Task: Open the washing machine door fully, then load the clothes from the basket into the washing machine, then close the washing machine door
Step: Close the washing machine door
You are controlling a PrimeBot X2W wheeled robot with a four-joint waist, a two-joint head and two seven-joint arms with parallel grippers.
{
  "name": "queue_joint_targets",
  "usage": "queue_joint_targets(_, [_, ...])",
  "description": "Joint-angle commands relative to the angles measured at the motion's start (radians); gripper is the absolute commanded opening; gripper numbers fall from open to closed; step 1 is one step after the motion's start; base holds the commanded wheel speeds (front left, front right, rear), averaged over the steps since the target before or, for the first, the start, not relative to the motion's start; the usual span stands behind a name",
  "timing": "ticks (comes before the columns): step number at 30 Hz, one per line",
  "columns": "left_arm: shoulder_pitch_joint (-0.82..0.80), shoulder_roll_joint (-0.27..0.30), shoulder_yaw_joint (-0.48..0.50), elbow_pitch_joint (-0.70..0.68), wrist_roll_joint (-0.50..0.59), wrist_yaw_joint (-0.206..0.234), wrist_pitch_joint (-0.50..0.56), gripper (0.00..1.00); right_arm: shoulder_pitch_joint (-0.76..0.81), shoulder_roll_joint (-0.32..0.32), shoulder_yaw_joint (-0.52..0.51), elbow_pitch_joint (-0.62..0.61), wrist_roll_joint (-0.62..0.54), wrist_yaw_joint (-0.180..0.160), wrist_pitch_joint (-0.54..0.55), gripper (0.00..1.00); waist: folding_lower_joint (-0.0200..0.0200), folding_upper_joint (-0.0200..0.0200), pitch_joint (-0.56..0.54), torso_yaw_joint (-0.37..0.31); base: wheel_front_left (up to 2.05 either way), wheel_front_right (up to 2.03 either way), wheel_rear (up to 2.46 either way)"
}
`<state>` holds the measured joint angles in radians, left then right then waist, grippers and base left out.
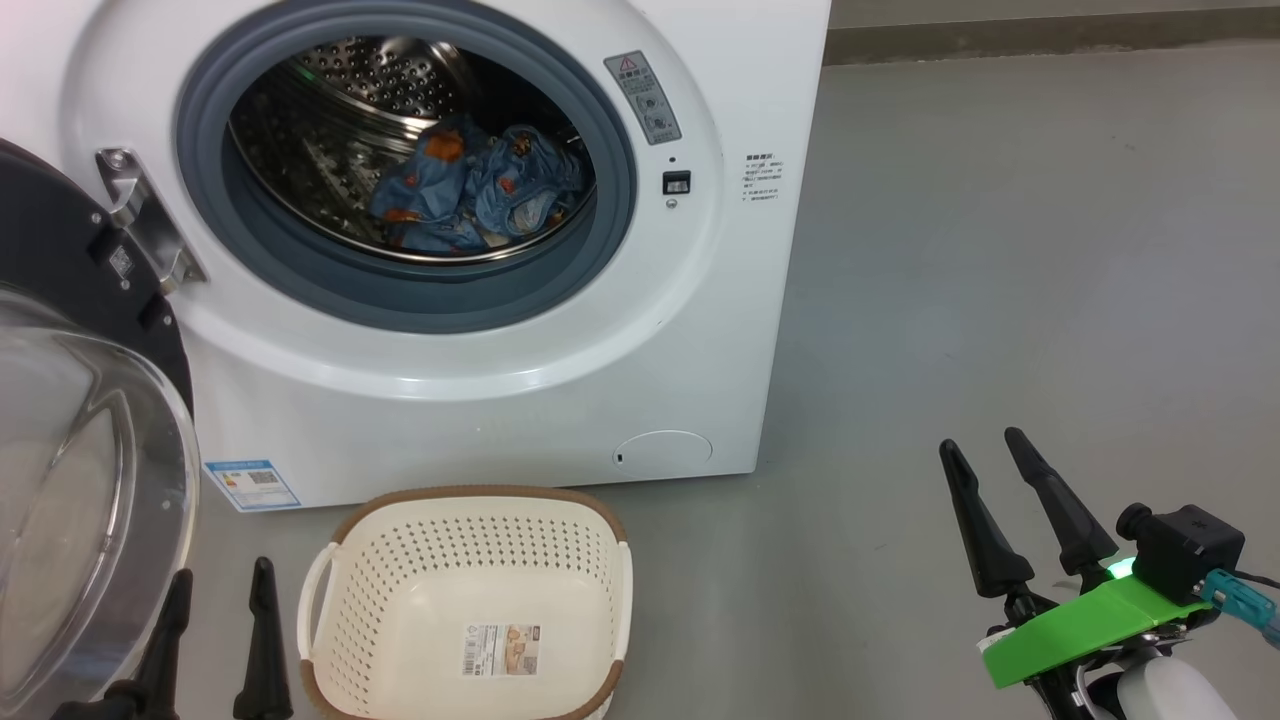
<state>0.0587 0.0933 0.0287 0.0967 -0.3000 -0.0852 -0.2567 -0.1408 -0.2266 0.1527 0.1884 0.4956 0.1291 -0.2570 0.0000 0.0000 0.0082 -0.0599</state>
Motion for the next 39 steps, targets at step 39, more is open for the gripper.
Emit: queue_joint_targets(39, [-0.033,0.004,0.046,-0.01,0.029,-0.007,-0.005,1.0,0.006,-0.017,0.029,-0.015,-0.02,0.002,-0.005,1.0,0.0,0.0,-0.021,0.107,0.0,0.0,0.0])
